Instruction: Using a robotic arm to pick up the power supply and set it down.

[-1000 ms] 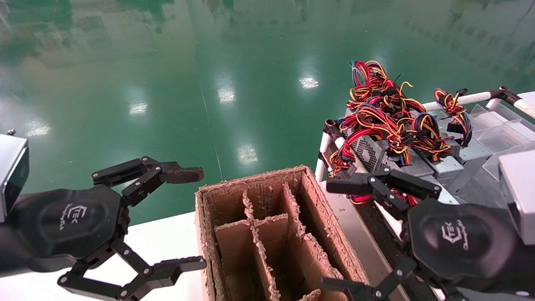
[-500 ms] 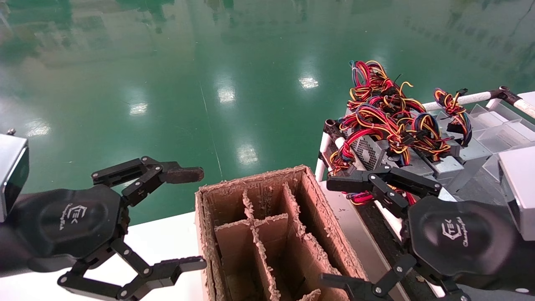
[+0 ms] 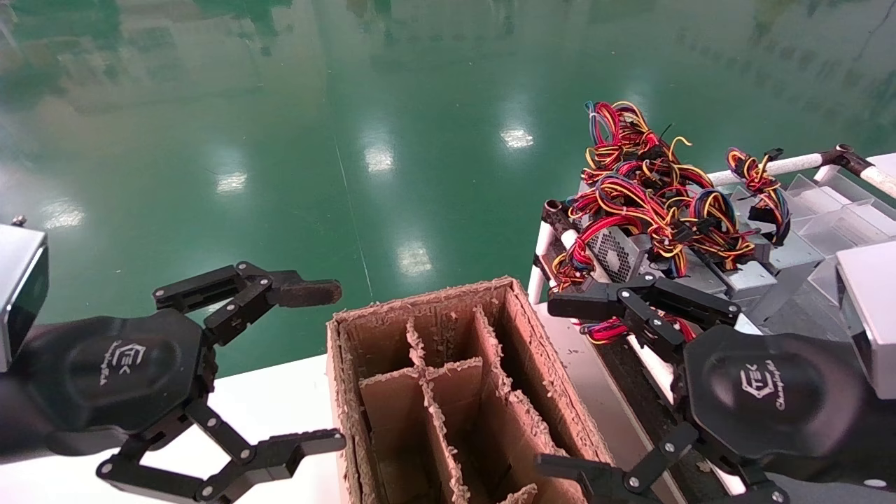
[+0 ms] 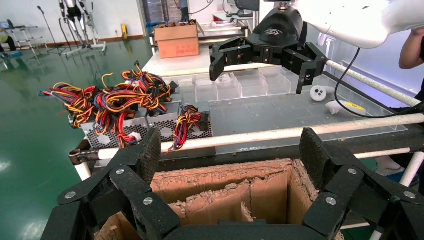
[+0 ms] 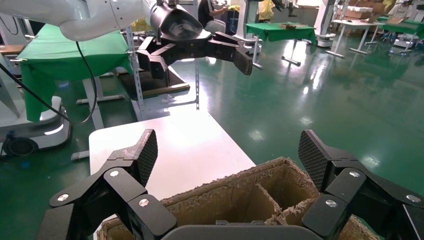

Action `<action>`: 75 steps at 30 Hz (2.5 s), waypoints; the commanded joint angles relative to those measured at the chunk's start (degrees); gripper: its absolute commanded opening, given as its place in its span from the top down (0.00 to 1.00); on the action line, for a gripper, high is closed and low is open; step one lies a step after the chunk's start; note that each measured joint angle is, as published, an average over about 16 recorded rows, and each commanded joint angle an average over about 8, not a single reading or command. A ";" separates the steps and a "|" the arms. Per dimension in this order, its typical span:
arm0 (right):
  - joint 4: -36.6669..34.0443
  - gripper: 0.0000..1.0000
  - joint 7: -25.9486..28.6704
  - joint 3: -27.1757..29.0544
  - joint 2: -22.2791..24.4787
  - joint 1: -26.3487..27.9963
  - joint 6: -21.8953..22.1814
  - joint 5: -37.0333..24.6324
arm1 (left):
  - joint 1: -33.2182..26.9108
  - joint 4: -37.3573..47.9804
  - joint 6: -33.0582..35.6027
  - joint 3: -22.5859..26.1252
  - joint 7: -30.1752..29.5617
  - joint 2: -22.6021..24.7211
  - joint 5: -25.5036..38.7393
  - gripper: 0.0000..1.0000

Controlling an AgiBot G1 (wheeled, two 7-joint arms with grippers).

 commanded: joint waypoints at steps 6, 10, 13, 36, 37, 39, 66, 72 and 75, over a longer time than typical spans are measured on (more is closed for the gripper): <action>-0.03 0.00 -0.02 -0.13 0.04 0.06 0.07 0.11 | 0.00 0.00 0.00 0.00 0.00 0.00 0.00 0.00; -0.04 0.00 -0.04 -0.18 0.05 0.08 0.09 0.12 | 0.00 0.00 0.00 0.00 0.00 0.00 0.00 0.00; -0.05 0.00 -0.05 -0.20 0.06 0.09 0.11 0.13 | 0.00 0.00 0.00 0.00 0.00 0.00 0.00 0.00; -0.07 0.00 -0.08 -0.30 0.12 0.15 0.18 0.21 | 0.00 0.00 0.00 0.00 0.00 0.00 0.00 0.00; -0.07 0.00 -0.08 -0.30 0.12 0.15 0.18 0.21 | 0.00 -0.01 0.00 0.00 0.00 0.00 0.00 0.00; -0.07 0.00 -0.08 -0.30 0.12 0.15 0.18 0.22 | 0.00 -0.01 0.00 0.00 0.00 0.00 0.00 0.00; -0.07 0.00 -0.08 -0.30 0.12 0.15 0.18 0.22 | 0.00 -0.01 0.00 0.00 0.00 0.00 0.00 0.00; -0.07 0.00 -0.08 -0.30 0.12 0.15 0.18 0.22 | 0.00 -0.01 0.00 0.00 0.00 0.00 0.00 0.00; -0.07 0.00 -0.07 -0.30 0.12 0.15 0.18 0.22 | 0.00 -0.01 0.00 0.00 0.00 0.00 0.00 0.00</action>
